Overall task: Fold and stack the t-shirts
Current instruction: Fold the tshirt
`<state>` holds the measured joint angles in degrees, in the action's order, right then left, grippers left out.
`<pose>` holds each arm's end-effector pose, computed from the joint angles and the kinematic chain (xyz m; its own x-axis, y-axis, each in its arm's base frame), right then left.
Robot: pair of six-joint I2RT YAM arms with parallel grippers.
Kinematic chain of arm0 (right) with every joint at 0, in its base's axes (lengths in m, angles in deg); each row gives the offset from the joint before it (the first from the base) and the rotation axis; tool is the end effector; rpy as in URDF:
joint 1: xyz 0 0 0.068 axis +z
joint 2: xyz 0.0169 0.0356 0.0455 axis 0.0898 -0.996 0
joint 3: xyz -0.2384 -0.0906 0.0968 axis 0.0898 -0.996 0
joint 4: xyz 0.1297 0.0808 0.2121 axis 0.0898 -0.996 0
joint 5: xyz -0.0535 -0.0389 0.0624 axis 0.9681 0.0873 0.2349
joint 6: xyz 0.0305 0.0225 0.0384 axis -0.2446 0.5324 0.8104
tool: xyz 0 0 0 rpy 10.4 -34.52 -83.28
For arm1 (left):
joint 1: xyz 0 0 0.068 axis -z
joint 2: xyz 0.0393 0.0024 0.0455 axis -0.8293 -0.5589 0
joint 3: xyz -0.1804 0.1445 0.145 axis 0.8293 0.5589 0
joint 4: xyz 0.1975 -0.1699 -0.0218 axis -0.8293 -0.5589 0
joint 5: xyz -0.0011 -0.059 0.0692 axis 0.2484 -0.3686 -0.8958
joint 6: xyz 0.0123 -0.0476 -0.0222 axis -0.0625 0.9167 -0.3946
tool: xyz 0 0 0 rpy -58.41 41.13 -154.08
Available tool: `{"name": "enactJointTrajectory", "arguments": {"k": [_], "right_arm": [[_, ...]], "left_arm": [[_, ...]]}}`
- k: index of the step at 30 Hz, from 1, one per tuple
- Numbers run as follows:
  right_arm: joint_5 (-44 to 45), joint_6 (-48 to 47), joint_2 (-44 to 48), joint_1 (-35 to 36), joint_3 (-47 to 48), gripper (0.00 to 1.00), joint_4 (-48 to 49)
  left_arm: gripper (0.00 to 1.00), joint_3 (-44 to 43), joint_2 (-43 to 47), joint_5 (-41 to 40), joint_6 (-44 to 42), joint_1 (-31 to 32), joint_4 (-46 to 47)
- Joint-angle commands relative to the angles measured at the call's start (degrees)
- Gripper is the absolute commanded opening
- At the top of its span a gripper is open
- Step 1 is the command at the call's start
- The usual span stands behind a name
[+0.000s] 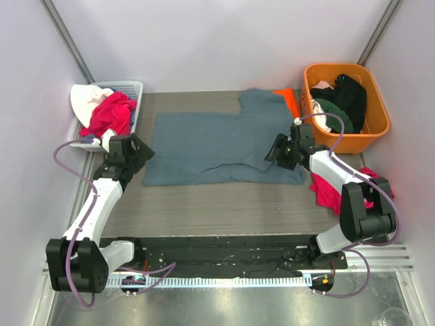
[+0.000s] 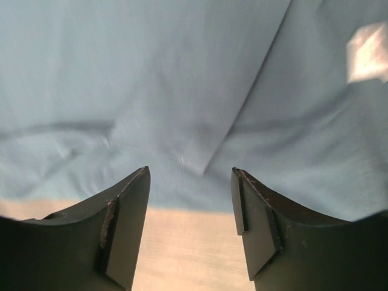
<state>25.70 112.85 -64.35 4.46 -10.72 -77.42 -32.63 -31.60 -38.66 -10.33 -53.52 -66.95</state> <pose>0.3077 0.0570 0.2172 -0.7652 0.3994 -0.5049 0.1756 0.8840 0.4333 0.2438 -0.0037 0.2660 -0.3568 -0.7004 -0.6182 -0.5372 0.6952 -0.4777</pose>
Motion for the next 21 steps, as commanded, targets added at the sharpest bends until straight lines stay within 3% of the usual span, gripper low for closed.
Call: {"name": "enactJointTrajectory", "arguments": {"k": [1,21], "right_arm": [[-2.73,2.68,1.05,1.2,-2.78,0.61,4.84],[-3.61,4.27,-5.89,2.52,-3.74,0.55,8.88]], "left_arm": [[0.98,2.57,3.9,1.14,0.72,-0.04,-3.02],[0.99,4.24,7.42,-0.53,0.02,-0.04,-6.28]]}}
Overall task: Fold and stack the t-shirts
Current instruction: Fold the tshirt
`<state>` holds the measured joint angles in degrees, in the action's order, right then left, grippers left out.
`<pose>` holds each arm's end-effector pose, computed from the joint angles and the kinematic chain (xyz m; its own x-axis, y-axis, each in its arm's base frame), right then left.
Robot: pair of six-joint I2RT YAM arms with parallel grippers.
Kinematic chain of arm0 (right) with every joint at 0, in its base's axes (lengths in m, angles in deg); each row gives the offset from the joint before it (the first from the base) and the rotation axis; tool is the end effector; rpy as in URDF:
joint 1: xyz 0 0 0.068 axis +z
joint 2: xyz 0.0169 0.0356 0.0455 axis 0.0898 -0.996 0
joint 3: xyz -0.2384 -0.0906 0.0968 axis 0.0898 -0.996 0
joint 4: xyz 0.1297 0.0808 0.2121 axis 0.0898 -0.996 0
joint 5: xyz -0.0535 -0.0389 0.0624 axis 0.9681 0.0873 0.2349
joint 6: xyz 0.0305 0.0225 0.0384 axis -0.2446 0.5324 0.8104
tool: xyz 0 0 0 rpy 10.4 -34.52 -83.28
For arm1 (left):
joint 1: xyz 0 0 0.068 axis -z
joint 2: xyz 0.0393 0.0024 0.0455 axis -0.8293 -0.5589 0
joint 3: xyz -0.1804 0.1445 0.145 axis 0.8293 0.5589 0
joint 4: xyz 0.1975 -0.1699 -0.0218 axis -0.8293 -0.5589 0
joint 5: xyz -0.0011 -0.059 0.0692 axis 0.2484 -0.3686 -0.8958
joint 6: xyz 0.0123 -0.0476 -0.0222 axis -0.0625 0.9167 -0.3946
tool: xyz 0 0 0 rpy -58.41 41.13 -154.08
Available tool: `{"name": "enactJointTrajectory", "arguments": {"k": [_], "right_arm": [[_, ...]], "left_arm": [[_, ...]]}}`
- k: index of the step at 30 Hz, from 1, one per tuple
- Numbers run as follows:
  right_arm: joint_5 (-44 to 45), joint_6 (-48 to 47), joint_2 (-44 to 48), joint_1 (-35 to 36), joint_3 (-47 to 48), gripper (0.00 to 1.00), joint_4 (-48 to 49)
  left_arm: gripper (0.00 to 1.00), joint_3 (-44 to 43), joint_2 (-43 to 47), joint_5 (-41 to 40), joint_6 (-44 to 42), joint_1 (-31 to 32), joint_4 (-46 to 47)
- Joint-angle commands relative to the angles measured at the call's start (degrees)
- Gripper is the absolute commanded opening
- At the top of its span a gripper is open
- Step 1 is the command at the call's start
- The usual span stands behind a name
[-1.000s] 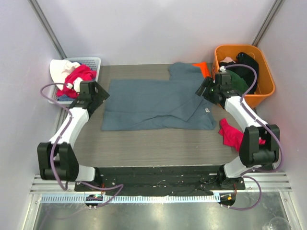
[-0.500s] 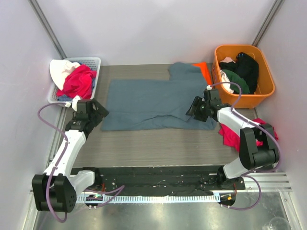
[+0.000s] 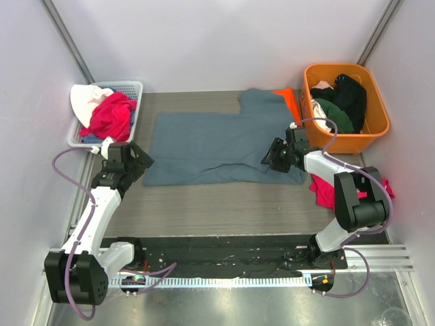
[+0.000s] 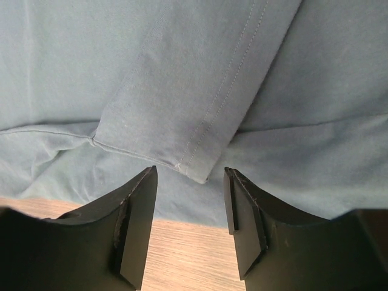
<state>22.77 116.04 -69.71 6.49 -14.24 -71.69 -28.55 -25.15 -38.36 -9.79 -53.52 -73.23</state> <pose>0.3101 0.0707 0.1781 -0.8110 0.4077 -0.4197 0.1880 0.8608 0.4729 0.2133 -0.0025 0.2567 -0.3955 -0.7058 -0.5877 -0.5696 0.6905 -0.4459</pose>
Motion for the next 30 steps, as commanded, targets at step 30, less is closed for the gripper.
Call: {"name": "enactJointTrajectory", "arguments": {"k": [30], "right_arm": [[-0.51,1.78,-3.7,1.28,-1.46,0.17,5.18]], "left_arm": [[1.0,1.47,1.5,-2.24,-0.7,-0.04,-0.71]]}}
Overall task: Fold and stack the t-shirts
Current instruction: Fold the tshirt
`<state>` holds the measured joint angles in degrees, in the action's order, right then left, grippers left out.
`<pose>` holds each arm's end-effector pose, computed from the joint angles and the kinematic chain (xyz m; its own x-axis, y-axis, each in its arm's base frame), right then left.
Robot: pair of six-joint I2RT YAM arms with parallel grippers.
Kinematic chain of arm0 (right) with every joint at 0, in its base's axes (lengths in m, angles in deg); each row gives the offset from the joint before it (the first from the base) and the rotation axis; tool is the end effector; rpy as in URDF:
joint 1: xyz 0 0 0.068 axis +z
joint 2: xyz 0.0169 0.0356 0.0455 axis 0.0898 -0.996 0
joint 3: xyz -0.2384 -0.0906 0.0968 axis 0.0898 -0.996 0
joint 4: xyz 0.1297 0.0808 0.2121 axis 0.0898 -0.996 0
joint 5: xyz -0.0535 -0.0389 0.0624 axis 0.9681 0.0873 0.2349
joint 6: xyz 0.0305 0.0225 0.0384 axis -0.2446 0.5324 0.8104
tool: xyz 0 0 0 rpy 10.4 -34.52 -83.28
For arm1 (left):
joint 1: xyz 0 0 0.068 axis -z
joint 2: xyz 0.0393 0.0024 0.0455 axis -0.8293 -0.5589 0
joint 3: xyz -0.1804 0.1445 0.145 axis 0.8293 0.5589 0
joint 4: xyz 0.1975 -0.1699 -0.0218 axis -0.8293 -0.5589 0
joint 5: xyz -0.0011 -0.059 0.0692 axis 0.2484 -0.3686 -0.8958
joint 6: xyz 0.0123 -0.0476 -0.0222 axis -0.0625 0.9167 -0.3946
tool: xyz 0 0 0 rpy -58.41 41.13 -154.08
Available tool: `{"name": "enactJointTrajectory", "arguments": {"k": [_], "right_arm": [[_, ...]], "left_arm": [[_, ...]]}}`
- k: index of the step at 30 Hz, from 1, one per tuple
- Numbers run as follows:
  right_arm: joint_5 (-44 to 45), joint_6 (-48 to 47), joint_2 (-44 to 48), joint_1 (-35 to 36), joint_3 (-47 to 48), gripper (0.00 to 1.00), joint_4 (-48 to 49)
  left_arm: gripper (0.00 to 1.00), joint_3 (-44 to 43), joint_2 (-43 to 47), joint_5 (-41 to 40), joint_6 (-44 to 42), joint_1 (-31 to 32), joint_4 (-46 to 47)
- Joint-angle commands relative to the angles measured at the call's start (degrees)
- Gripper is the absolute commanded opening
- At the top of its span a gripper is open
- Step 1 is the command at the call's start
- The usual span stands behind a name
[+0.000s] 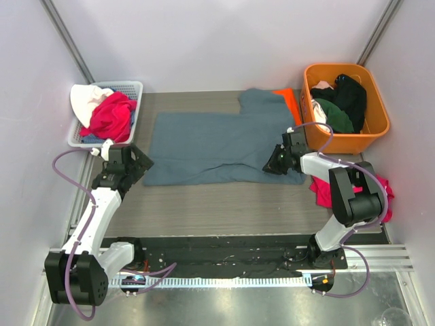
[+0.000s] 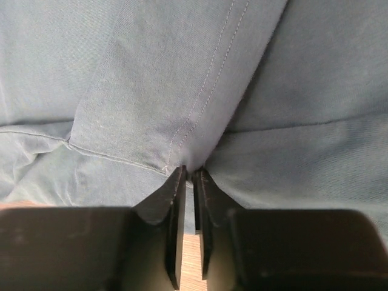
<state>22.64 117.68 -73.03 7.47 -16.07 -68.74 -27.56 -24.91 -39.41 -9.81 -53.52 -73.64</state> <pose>0.3097 0.0762 0.1551 -0.8279 0.4146 -0.3777 0.2135 0.8557 0.4713 0.2106 -0.0017 0.2513 -0.3980 -0.7028 -0.5897 -0.5871 0.6890 -0.4249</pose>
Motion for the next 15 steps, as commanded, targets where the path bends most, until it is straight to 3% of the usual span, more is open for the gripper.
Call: {"name": "enactJointTrajectory", "arguments": {"k": [1,5,15], "right_arm": [[-0.38,0.05,-0.55,0.3,0.38,0.14,2.32],[-0.46,0.23,-0.29,0.3,0.64,0.02,2.32],[-1.43,2.51,0.41,1.0,6.18,0.01,2.05]], "left_arm": [[1.0,0.58,1.35,-1.28,-0.6,-0.04,-0.29],[1.0,0.58,1.61,-1.28,-0.68,-0.04,-0.56],[1.0,0.75,2.23,-1.11,-0.51,-0.04,-1.0]]}}
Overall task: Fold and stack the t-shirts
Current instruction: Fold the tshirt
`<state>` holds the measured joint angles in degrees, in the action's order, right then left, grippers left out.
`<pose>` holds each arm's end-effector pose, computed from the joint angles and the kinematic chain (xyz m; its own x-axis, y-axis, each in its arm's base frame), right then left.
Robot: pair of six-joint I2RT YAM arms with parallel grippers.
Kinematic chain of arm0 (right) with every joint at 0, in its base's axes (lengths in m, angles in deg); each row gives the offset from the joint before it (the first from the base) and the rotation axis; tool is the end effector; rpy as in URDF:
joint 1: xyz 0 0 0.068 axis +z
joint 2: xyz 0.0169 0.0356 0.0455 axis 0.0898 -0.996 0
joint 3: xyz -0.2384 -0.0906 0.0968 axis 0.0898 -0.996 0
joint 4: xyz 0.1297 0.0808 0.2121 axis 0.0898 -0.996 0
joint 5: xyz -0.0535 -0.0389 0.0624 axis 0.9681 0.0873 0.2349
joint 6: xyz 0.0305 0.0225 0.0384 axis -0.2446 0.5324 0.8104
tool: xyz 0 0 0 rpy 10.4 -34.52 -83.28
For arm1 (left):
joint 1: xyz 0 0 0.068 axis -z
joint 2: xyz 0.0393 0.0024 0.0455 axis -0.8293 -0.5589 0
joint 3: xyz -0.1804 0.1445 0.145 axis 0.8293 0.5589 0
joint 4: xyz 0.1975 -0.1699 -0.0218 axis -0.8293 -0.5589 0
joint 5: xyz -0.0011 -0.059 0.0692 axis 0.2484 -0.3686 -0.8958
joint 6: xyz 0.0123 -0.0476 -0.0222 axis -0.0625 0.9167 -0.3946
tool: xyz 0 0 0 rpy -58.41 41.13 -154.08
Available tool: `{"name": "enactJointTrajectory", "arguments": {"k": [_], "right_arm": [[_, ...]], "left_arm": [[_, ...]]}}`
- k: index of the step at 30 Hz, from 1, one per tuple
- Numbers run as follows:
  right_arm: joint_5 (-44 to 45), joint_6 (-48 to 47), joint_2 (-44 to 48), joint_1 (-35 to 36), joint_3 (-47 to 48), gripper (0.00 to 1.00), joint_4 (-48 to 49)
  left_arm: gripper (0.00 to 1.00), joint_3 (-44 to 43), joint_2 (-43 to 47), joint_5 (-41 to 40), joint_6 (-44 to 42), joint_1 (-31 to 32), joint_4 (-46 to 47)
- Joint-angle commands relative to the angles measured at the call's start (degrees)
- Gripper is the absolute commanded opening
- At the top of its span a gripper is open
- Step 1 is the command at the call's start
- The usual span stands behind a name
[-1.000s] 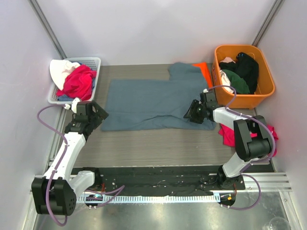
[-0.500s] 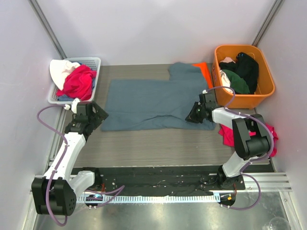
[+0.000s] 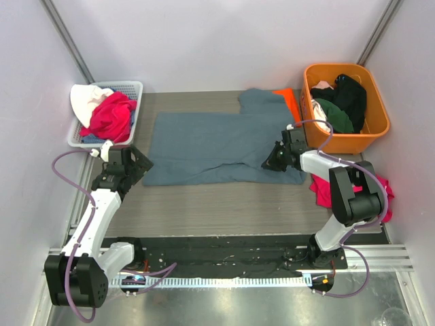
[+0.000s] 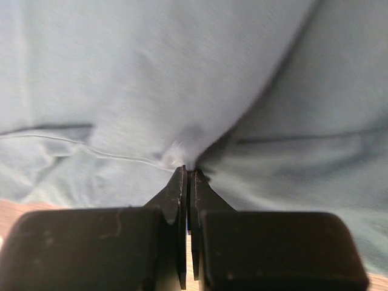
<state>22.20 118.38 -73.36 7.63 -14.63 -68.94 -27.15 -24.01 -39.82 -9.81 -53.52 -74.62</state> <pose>0.3147 0.0786 0.1602 -0.8231 0.4226 -0.3795 0.2106 0.8476 0.4871 0.2065 -0.0013 0.2507 -0.3994 -0.7016 -0.5902 -0.5941 0.6883 -0.4163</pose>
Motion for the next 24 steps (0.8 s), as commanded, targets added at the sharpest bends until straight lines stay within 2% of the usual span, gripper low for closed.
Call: {"name": "enactJointTrajectory", "arguments": {"k": [1,24], "right_arm": [[-1.08,1.99,0.22,0.93,5.26,0.01,2.51],[-5.39,3.48,-13.67,3.22,21.43,0.01,7.87]], "left_arm": [[1.0,0.34,1.33,-0.69,-0.59,-0.04,-0.19],[1.0,-0.19,0.72,-0.96,-1.03,-0.04,-1.16]]}}
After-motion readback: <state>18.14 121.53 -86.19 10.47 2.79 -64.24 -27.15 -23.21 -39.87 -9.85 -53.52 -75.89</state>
